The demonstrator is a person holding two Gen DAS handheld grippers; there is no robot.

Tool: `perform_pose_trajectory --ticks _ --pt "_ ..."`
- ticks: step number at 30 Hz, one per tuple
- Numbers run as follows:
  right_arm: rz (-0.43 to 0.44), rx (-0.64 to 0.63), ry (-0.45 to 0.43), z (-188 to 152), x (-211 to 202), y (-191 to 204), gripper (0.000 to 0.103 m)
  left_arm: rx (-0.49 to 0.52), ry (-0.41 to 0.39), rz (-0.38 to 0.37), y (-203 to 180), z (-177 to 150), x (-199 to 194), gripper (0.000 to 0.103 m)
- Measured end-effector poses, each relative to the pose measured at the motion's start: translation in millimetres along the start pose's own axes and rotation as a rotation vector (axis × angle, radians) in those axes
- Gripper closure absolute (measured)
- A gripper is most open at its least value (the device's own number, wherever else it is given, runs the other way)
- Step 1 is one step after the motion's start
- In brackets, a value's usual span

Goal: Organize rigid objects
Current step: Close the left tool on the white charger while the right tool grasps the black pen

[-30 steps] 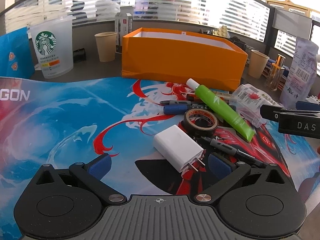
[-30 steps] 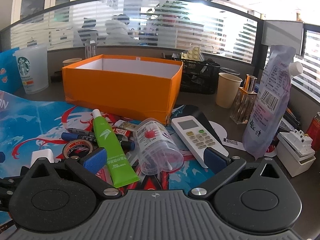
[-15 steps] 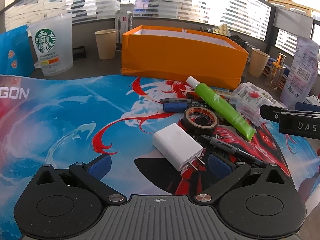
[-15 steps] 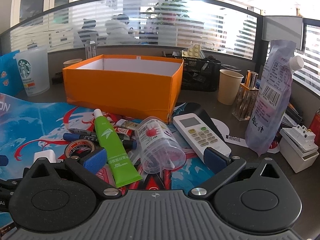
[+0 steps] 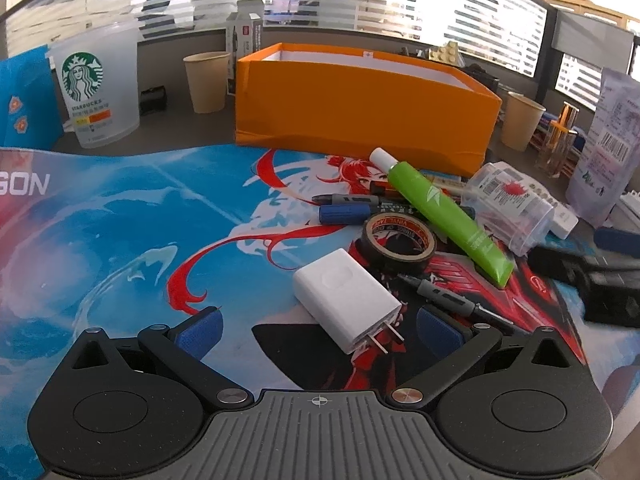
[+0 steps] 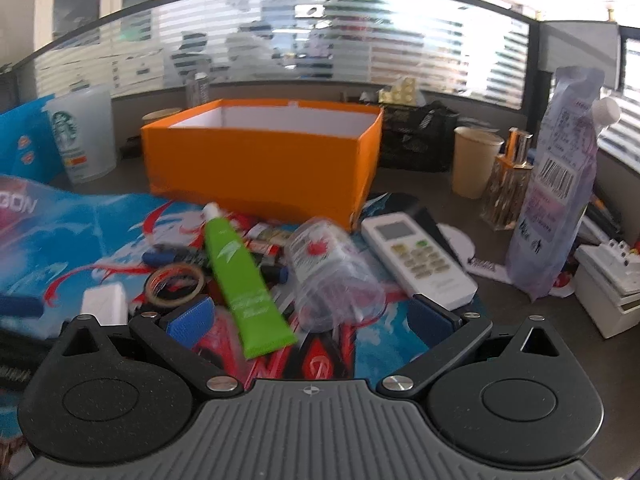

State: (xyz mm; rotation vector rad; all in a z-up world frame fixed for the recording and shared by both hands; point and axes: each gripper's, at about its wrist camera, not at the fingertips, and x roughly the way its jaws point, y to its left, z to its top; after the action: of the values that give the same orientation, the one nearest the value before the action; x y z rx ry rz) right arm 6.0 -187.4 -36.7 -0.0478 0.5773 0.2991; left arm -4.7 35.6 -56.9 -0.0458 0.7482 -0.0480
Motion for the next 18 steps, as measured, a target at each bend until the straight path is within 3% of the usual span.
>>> perform_pose_trajectory --ticks 4,9,10,13,17,18 --pt "0.085 -0.004 0.011 -15 -8 -4 0.0 0.01 0.009 -0.013 -4 0 6 0.0" --pt "0.099 -0.094 0.01 -33 -17 5 0.004 0.023 0.003 0.012 -6 -3 13 0.0" --pt "0.113 -0.098 0.016 -34 -16 5 0.009 0.026 -0.001 0.018 -6 -3 13 0.0" --pt "0.172 -0.087 0.07 -37 -7 7 0.037 0.046 -0.01 0.027 -10 -2 16 0.0" --pt "0.196 -0.129 0.059 -39 -4 14 0.054 0.076 -0.038 0.01 -11 -4 19 0.001" --pt "0.21 -0.136 0.059 -38 -3 15 0.056 0.077 -0.042 0.009 -11 -3 19 0.005"
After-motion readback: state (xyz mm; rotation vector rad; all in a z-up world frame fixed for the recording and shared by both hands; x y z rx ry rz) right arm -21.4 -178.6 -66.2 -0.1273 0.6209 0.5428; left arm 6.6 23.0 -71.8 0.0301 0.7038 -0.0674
